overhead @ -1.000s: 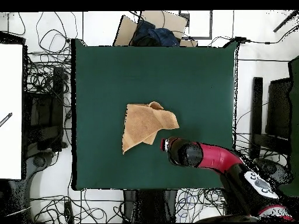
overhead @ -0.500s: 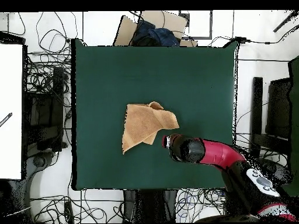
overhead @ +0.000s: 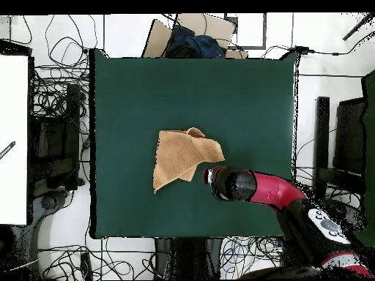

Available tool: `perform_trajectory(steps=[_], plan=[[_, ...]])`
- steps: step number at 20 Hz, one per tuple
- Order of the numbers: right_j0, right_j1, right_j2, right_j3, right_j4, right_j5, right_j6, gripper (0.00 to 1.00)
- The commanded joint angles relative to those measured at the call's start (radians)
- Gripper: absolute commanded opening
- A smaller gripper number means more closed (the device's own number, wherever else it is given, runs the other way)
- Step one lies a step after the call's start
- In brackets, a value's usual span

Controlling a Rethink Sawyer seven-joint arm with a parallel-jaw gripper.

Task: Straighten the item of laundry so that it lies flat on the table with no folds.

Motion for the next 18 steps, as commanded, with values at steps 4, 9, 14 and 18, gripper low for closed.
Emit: perform_trajectory(steps=[4, 9, 14, 18], plan=[[0.051, 0.009, 0.059, -0.095, 0.068, 0.119, 0.063, 1.00], [0.060, 0.016, 0.055, -0.126, 0.080, 0.134, 0.061, 1.00], [0.062, 0.037, 0.053, -0.157, 0.090, 0.145, 0.051, 1.00], [0.072, 0.057, 0.051, -0.204, 0.091, 0.161, 0.040, 1.00]])
